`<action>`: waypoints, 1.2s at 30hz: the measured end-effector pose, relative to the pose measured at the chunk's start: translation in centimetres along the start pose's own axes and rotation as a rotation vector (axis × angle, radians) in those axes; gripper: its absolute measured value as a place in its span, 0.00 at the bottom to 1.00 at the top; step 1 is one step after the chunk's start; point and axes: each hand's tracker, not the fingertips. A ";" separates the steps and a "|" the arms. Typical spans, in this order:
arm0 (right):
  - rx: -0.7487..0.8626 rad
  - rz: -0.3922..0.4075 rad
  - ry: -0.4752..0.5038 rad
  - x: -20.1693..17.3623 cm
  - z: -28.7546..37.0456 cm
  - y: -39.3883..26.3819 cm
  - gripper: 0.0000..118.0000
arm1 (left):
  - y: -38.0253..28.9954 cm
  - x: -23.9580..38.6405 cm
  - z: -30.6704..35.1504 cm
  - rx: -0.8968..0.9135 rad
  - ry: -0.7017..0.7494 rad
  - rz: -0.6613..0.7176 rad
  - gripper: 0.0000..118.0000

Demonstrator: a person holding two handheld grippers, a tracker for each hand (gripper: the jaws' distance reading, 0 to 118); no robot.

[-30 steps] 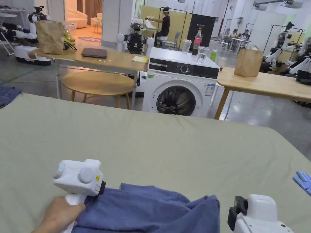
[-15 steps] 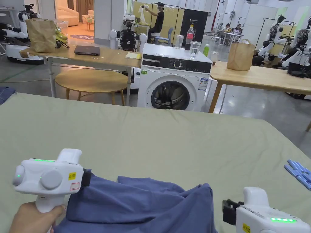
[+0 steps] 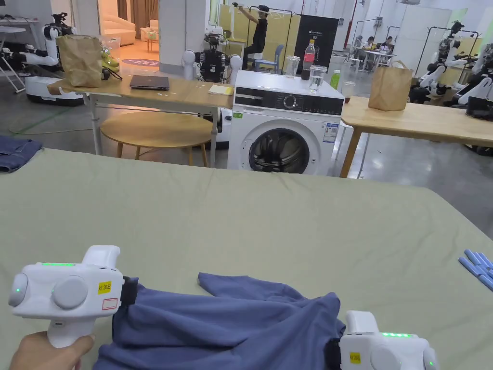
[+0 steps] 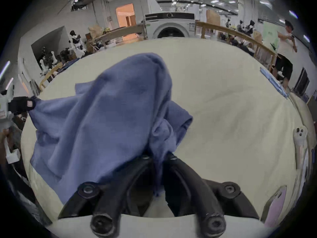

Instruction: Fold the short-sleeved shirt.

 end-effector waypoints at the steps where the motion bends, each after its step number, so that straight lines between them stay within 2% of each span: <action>1: -0.001 0.005 -0.024 -0.1 0.2 0.0 0.07 | 0.0 0.0 0.0 0.000 0.000 0.001 0.01; 4: 0.077 0.047 -0.053 -0.2 1.9 0.0 0.05 | 0.4 0.0 0.8 0.011 -0.011 0.008 0.00; 8: 0.231 0.027 -0.104 0.0 6.1 1.5 0.05 | 2.2 0.2 3.2 0.072 -0.013 -0.017 0.00; 14: 0.427 0.060 -0.192 0.6 12.6 6.3 0.05 | 6.5 -0.9 8.1 0.196 0.004 -0.017 0.00; 20: 0.520 0.079 -0.234 1.1 17.2 11.7 0.05 | 11.8 -2.5 13.9 0.314 0.046 -0.014 0.01; 24: 0.585 0.052 -0.228 0.9 19.8 15.5 0.05 | 15.4 -3.6 17.0 0.371 0.054 0.009 0.00; 29: 0.659 0.068 -0.196 -1.2 23.1 20.3 0.05 | 19.7 -3.2 19.9 0.425 0.097 -0.021 0.00; 32: 0.679 0.101 -0.219 -2.7 24.2 23.2 0.05 | 22.2 -3.2 21.0 0.451 0.118 -0.034 0.00; 36: 0.685 0.104 -0.211 -3.9 25.0 26.8 0.05 | 25.1 -3.6 21.9 0.481 0.141 -0.035 0.00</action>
